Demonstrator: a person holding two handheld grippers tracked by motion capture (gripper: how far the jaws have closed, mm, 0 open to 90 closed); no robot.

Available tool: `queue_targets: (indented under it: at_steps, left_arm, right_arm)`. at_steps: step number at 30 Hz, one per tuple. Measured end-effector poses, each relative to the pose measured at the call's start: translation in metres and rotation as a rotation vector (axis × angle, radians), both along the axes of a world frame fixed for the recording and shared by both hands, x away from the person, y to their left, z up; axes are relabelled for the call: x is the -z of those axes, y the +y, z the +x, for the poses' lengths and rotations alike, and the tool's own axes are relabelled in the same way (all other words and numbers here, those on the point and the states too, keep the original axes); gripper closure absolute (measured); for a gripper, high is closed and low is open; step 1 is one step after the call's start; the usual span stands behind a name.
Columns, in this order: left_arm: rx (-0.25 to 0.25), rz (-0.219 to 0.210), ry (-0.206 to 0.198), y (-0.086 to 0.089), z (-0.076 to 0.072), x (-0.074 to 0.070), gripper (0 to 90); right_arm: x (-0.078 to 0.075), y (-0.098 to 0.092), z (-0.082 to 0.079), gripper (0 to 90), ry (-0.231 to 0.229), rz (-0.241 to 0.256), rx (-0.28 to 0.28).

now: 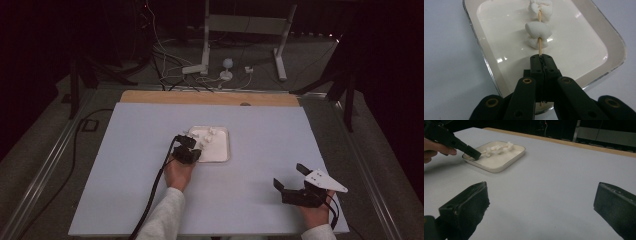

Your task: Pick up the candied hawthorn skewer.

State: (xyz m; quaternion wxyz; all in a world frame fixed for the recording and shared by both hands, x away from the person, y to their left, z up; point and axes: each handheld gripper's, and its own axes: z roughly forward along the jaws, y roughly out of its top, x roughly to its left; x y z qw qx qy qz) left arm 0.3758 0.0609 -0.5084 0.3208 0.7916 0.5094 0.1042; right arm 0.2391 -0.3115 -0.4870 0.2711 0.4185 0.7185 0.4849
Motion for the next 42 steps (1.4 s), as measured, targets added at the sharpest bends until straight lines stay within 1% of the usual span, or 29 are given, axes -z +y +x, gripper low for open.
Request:
queue_targets:
  at_steps: [4,5,7,11,19,21,23,25,26,28,31,33,34,36,37,38,39,41,42]
  left_arm:
    - [0.003,-0.017,-0.016,0.002,-0.002,-0.003,90.0]
    - [0.002,-0.034,-0.019,0.003,-0.003,-0.005,90.0]
    - [0.002,-0.04,-0.029,0.006,-0.005,-0.007,90.0]
    - [0.001,-0.069,-0.054,0.012,-0.008,-0.013,90.0]
    - [0.007,-0.122,-0.104,0.026,-0.02,-0.02,90.0]
    - [0.011,-0.139,-0.111,0.031,-0.025,-0.022,90.0]
    - [0.013,-0.145,-0.121,0.034,-0.03,-0.023,90.0]
    - [0.015,-0.146,-0.133,0.039,-0.034,-0.024,90.0]
    - [0.015,-0.15,-0.139,0.042,-0.036,-0.024,90.0]
    - [0.02,-0.165,-0.156,0.049,-0.039,-0.025,90.0]
    - [0.029,-0.168,-0.175,0.056,-0.044,-0.028,90.0]
    - [0.033,-0.167,-0.183,0.06,-0.047,-0.029,90.0]
    - [0.034,-0.175,-0.189,0.062,-0.048,-0.029,90.0]
    - [0.038,-0.18,-0.2,0.065,-0.052,-0.027,90.0]
    - [0.038,-0.18,-0.2,0.065,-0.052,-0.027,90.0]
    - [0.041,-0.181,-0.196,0.065,-0.052,-0.026,90.0]
    - [0.044,-0.19,-0.202,0.066,-0.053,-0.026,90.0]
    - [0.051,-0.191,-0.209,0.066,-0.054,-0.027,90.0]
    - [0.055,-0.192,-0.212,0.067,-0.054,-0.028,90.0]
  right_arm:
    - [0.0,0.0,0.0,0.0,0.001,0.0,0.0]
    - [0.0,0.0,0.0,0.1,0.0,0.0,0.0]
    - [0.0,0.0,0.0,0.1,0.001,0.0,-0.001]
    - [0.0,0.0,0.0,0.0,0.002,0.0,-0.001]
    - [-0.001,0.0,-0.002,0.0,0.005,0.002,0.008]
    - [-0.001,0.001,-0.002,0.0,0.016,0.004,0.015]
    - [-0.001,0.002,-0.001,0.0,0.024,0.004,0.011]
    - [-0.004,0.005,0.0,0.0,0.018,-0.01,0.003]
    - [-0.008,0.007,0.001,0.0,0.018,-0.011,-0.01]
    - [-0.01,0.008,0.002,0.0,0.018,-0.011,-0.018]
    - [-0.018,0.011,0.006,0.0,0.016,-0.02,-0.033]
    - [-0.023,0.013,0.011,0.1,0.024,-0.024,-0.034]
    - [-0.028,0.016,0.017,0.1,0.032,-0.012,-0.043]
    - [-0.032,0.02,0.023,0.1,0.032,-0.003,-0.057]
    - [-0.034,0.022,0.026,0.1,0.027,0.003,-0.069]
    - [-0.034,0.022,0.026,0.1,0.027,0.003,-0.069]
    - [-0.036,0.026,0.03,0.1,0.023,0.003,-0.076]
    - [-0.044,0.037,0.041,0.1,0.016,0.009,-0.096]
    - [-0.046,0.039,0.043,0.1,0.017,0.013,-0.102]
